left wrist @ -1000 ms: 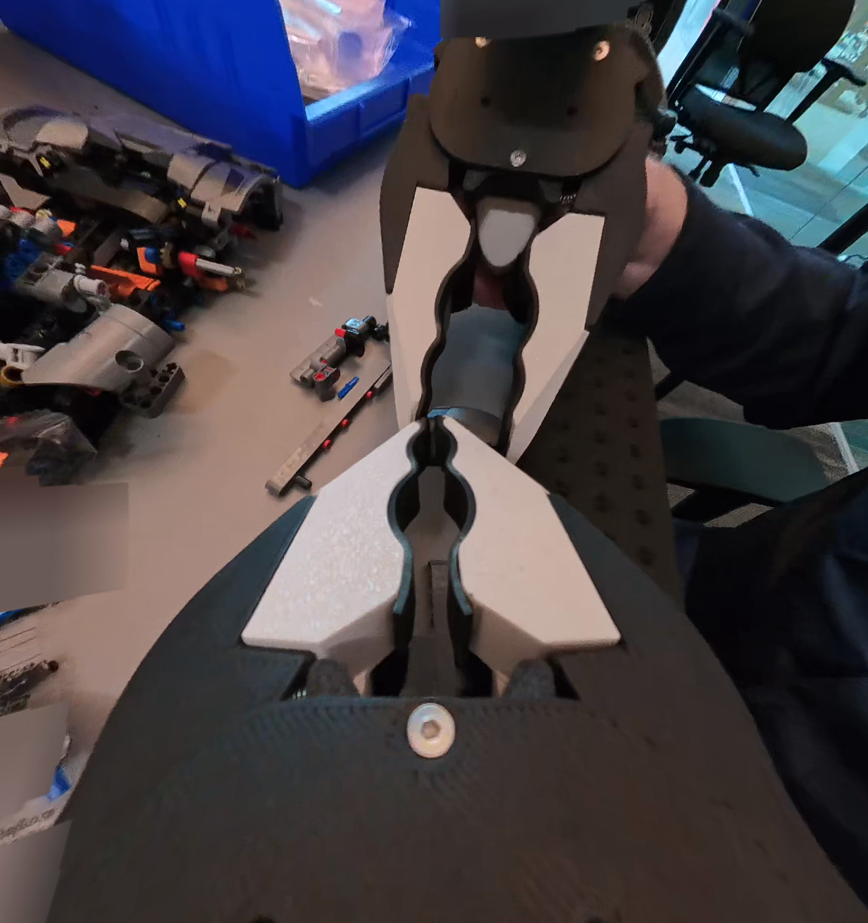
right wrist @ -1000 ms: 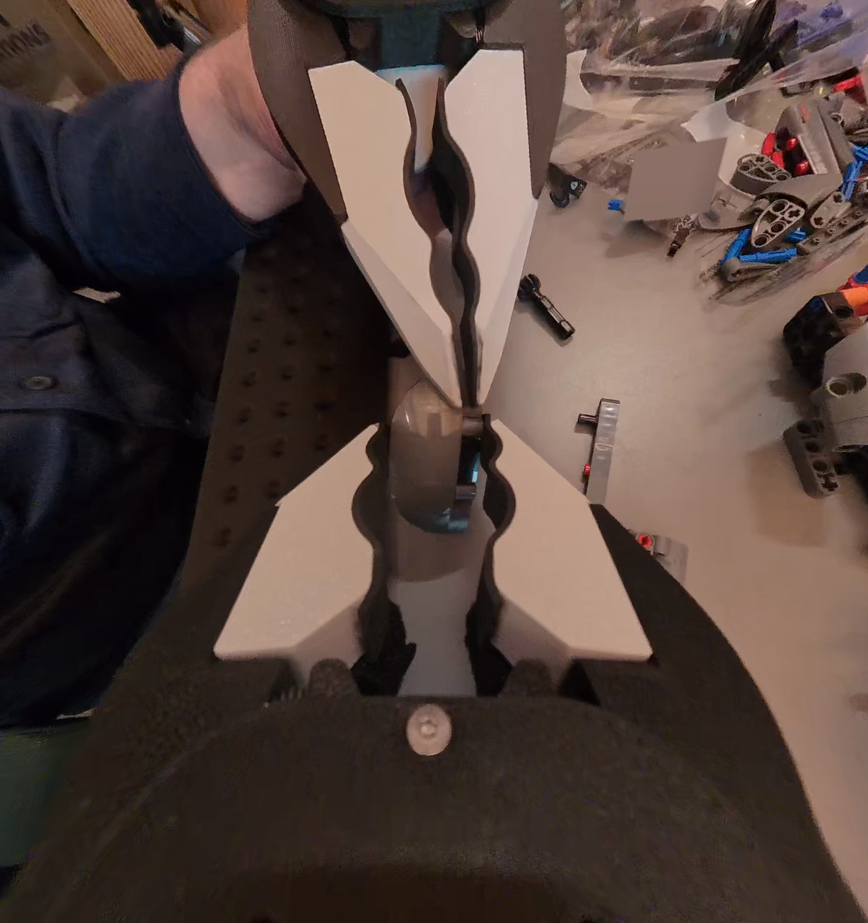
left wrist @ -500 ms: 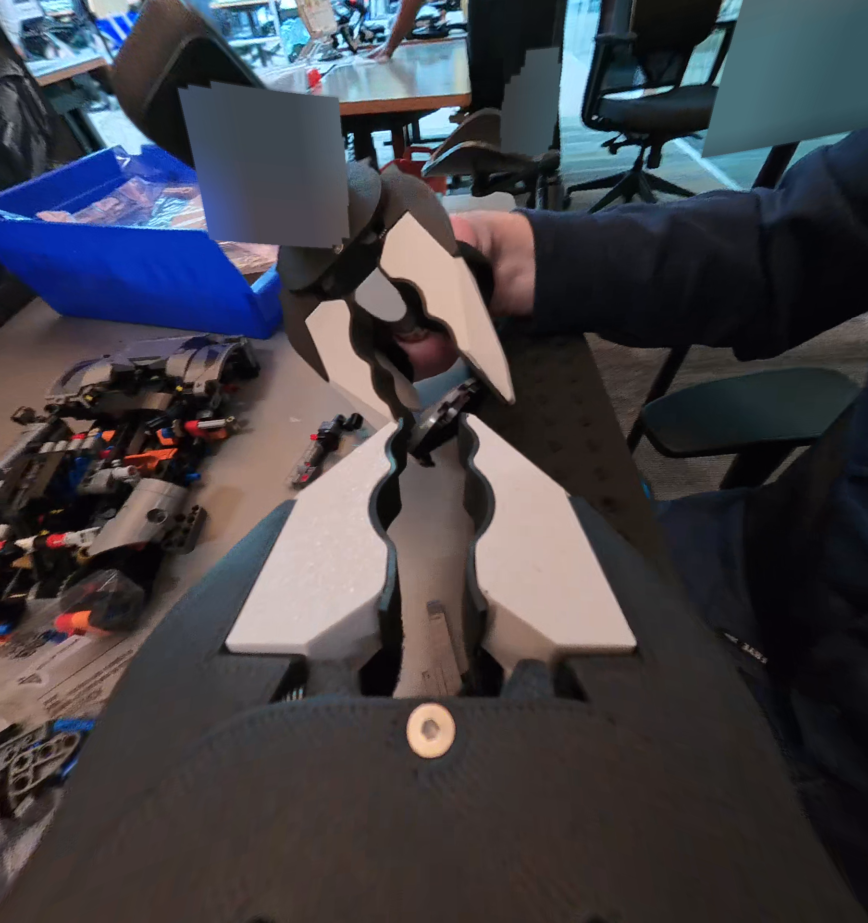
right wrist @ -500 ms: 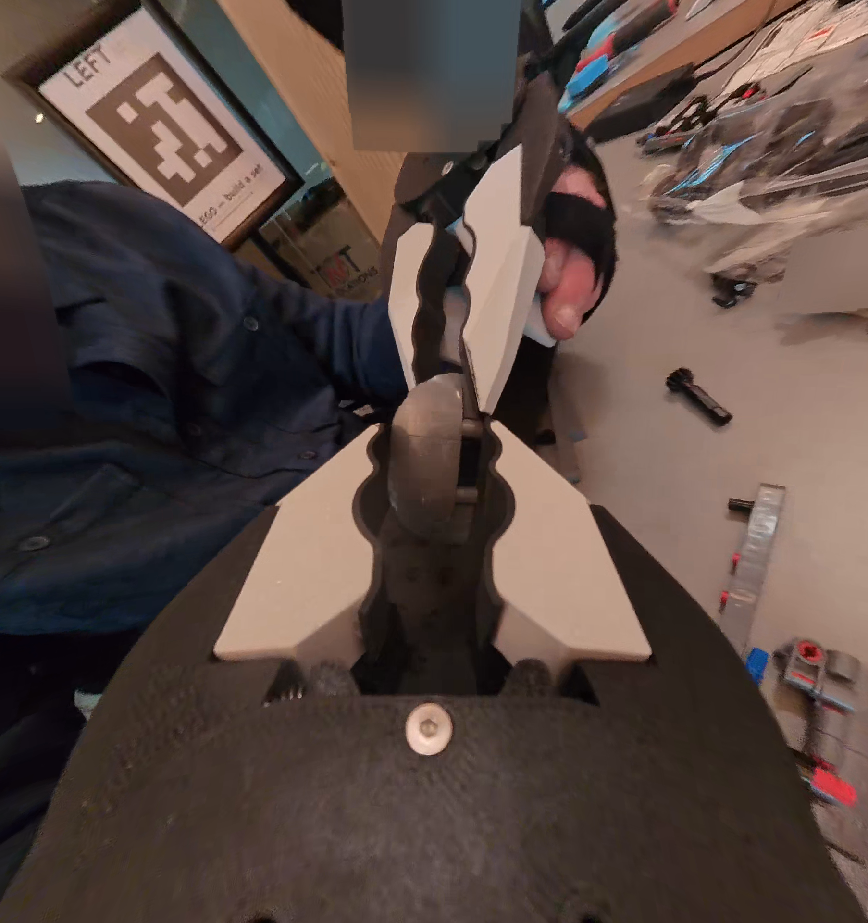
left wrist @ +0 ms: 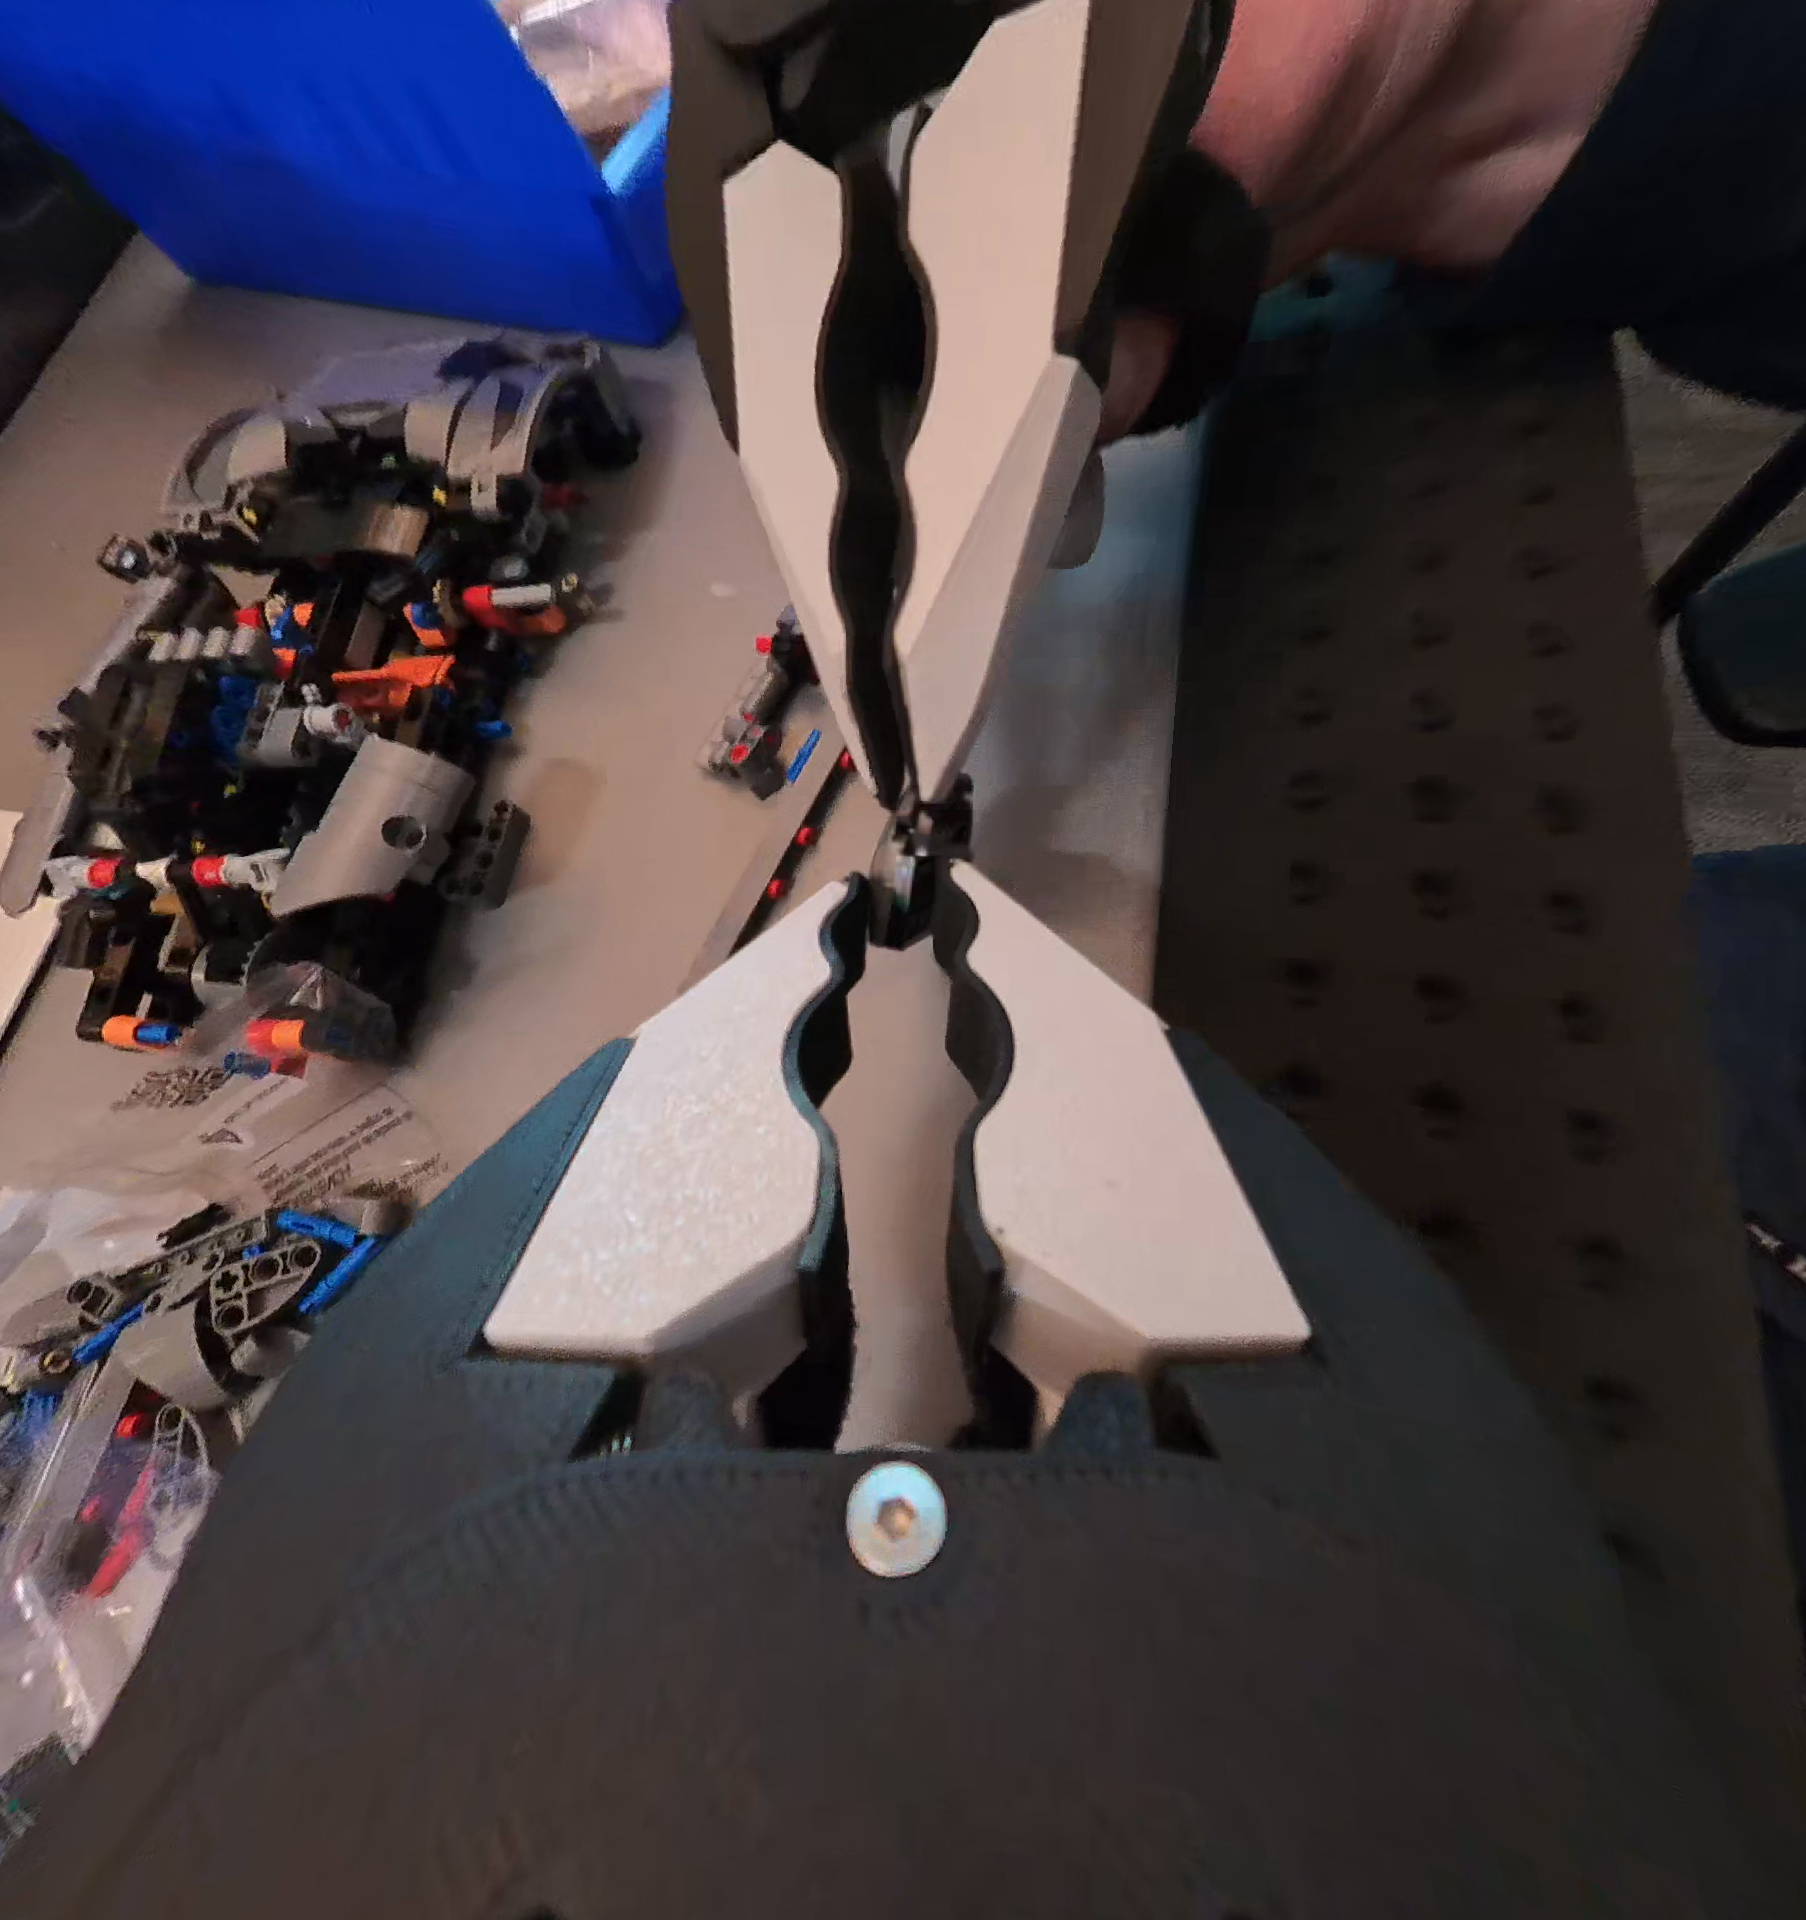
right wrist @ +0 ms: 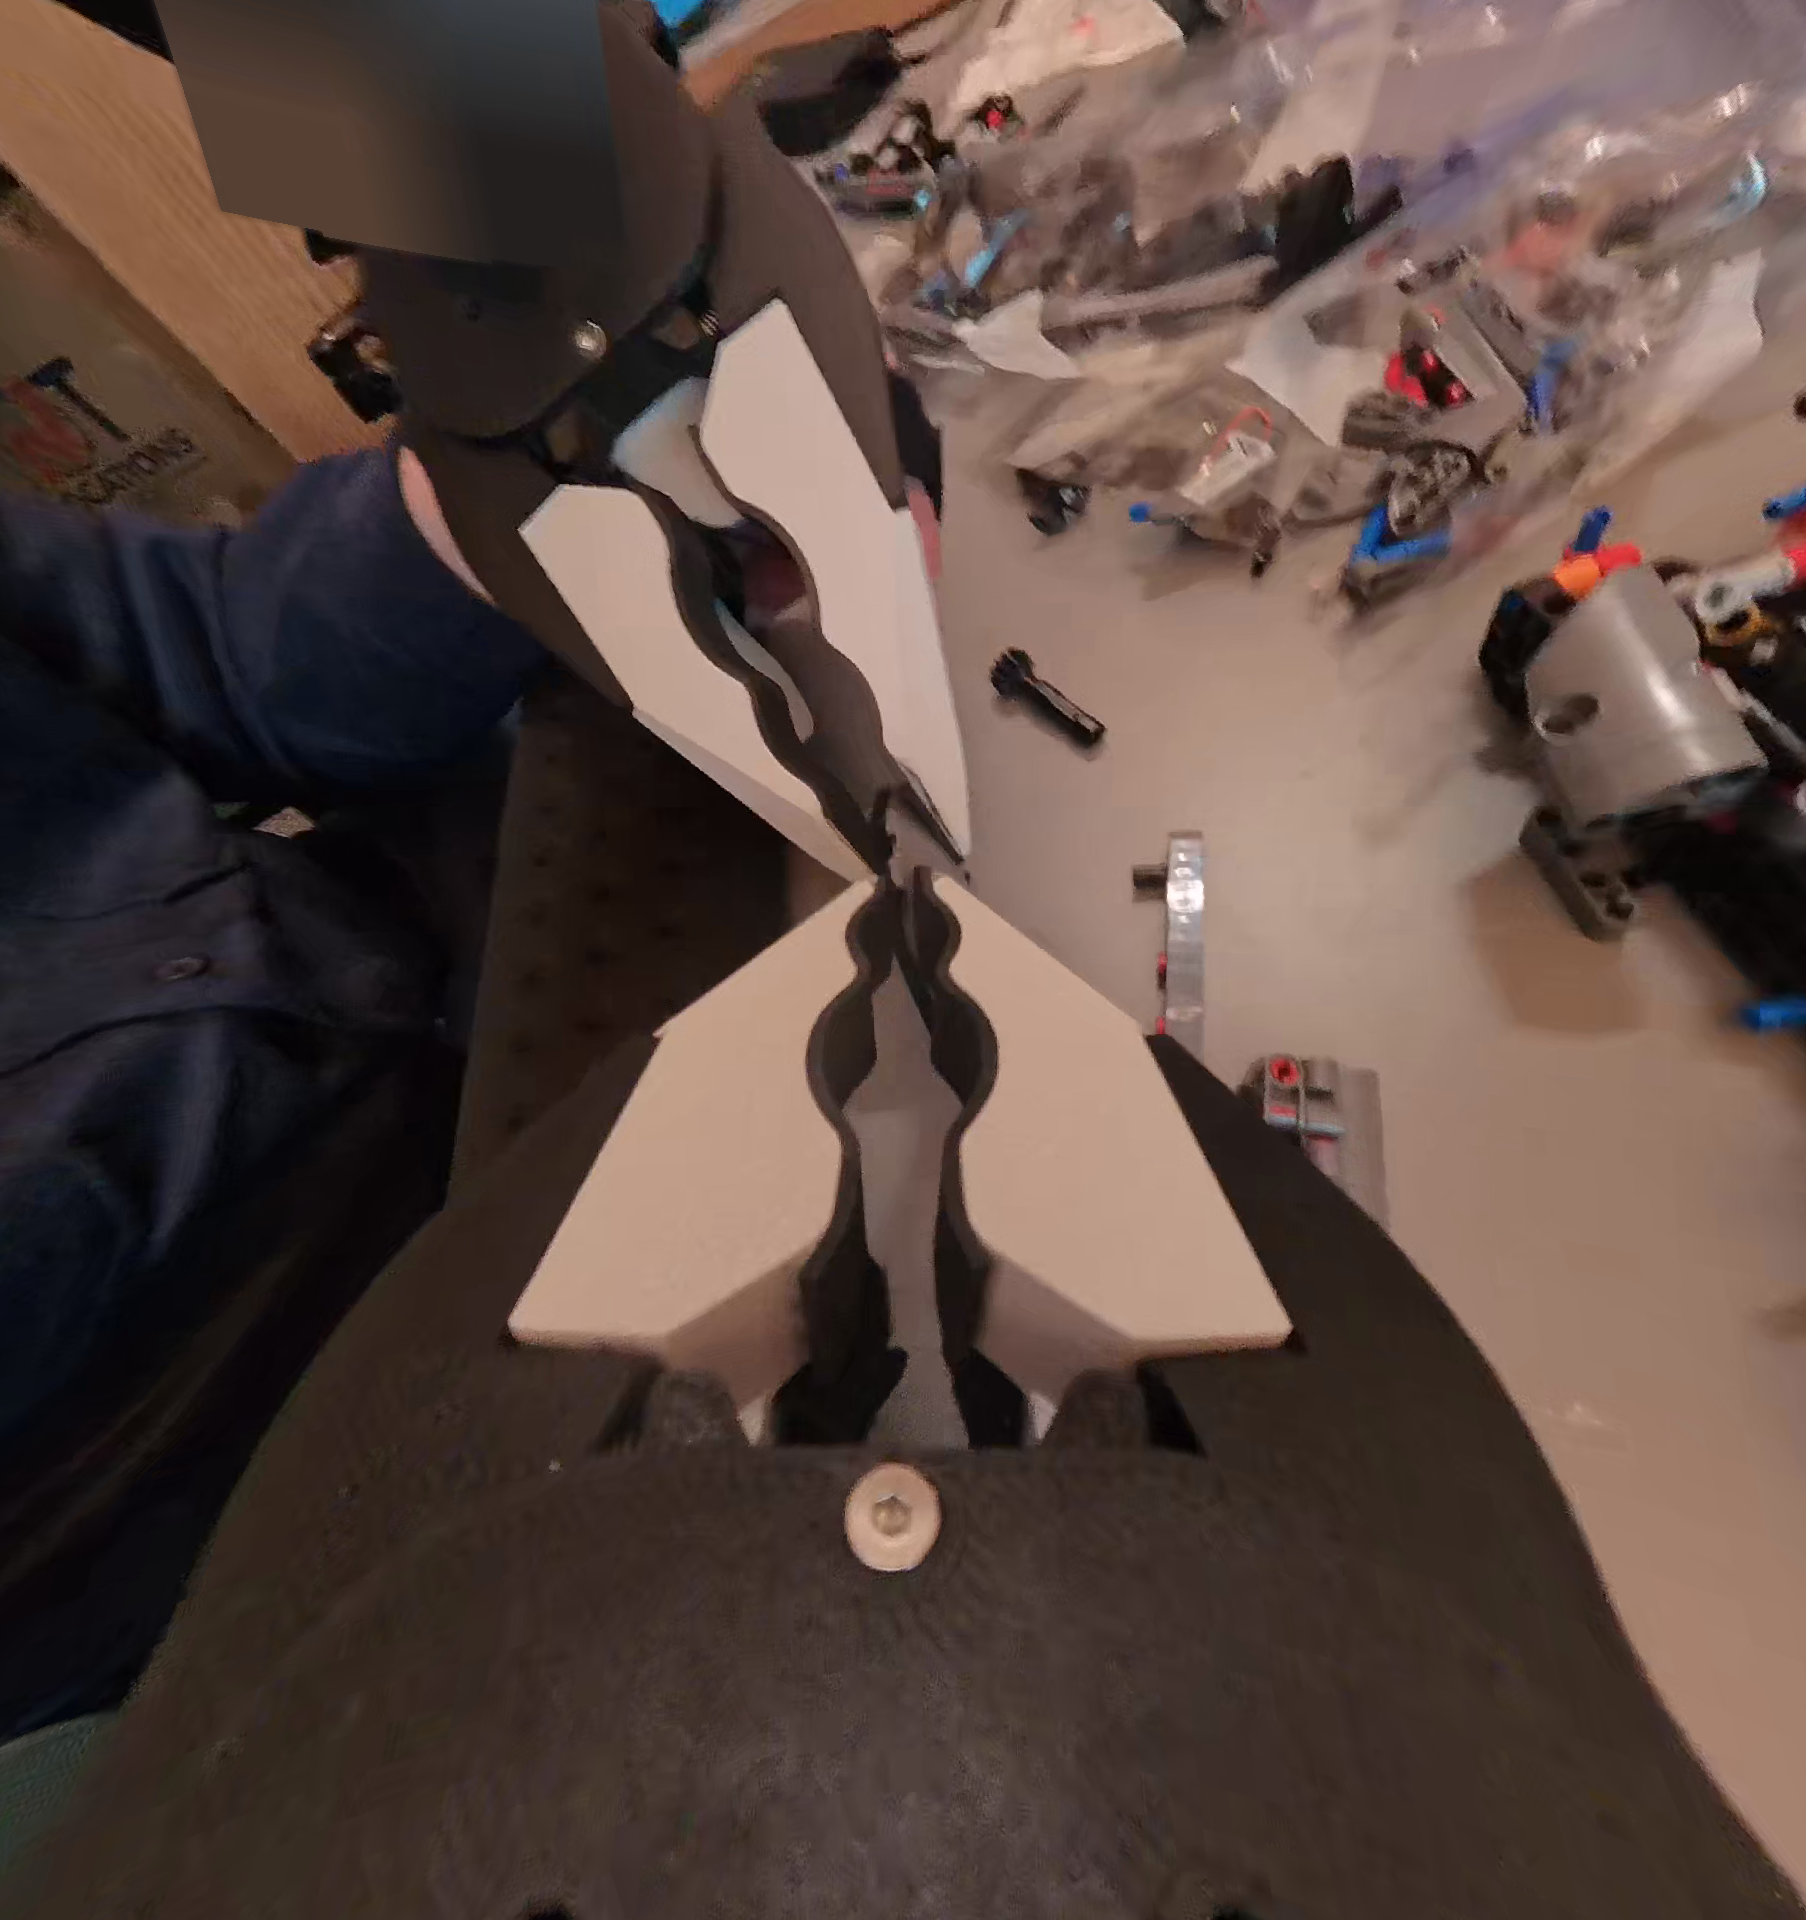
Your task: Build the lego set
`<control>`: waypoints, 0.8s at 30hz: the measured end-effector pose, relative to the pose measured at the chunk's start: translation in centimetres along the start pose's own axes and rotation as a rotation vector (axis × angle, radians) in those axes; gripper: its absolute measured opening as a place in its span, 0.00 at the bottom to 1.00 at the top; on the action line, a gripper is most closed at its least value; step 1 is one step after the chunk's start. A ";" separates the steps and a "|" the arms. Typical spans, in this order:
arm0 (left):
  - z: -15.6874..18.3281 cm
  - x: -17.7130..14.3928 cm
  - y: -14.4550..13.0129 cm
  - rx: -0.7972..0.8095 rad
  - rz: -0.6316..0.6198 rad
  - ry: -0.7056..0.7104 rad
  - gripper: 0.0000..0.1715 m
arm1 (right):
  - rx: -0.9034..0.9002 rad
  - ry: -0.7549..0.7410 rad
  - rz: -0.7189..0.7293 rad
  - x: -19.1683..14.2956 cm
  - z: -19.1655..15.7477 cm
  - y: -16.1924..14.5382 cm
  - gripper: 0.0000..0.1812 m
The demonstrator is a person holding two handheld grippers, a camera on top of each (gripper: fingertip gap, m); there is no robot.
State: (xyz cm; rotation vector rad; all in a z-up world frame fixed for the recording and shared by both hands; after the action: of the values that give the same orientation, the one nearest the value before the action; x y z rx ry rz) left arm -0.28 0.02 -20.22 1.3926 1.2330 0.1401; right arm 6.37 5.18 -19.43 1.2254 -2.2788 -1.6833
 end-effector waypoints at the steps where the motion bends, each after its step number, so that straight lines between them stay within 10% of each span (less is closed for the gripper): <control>1: 0.0 0.0 0.0 -0.003 -0.003 0.006 0.05 | 0.019 -0.003 0.017 -0.1 0.1 0.0 0.00; 24: 0.6 0.5 0.1 0.080 -0.028 0.044 0.05 | -0.043 -0.039 0.025 -0.3 -0.2 0.2 0.04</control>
State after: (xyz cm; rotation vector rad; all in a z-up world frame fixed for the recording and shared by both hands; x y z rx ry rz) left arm 0.43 0.00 -20.56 1.4473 1.3062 0.1034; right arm 6.57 5.27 -19.05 1.1617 -2.2568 -1.7528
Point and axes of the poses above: each gripper's, where its closed fingertips meet, x out along the fingers, y out of its top, z = x × y across the jaws, the point moved 5 cm from there along -x, back along the fingers, and after that the axes turned 10 degrees about y, right-handed, at the moved point
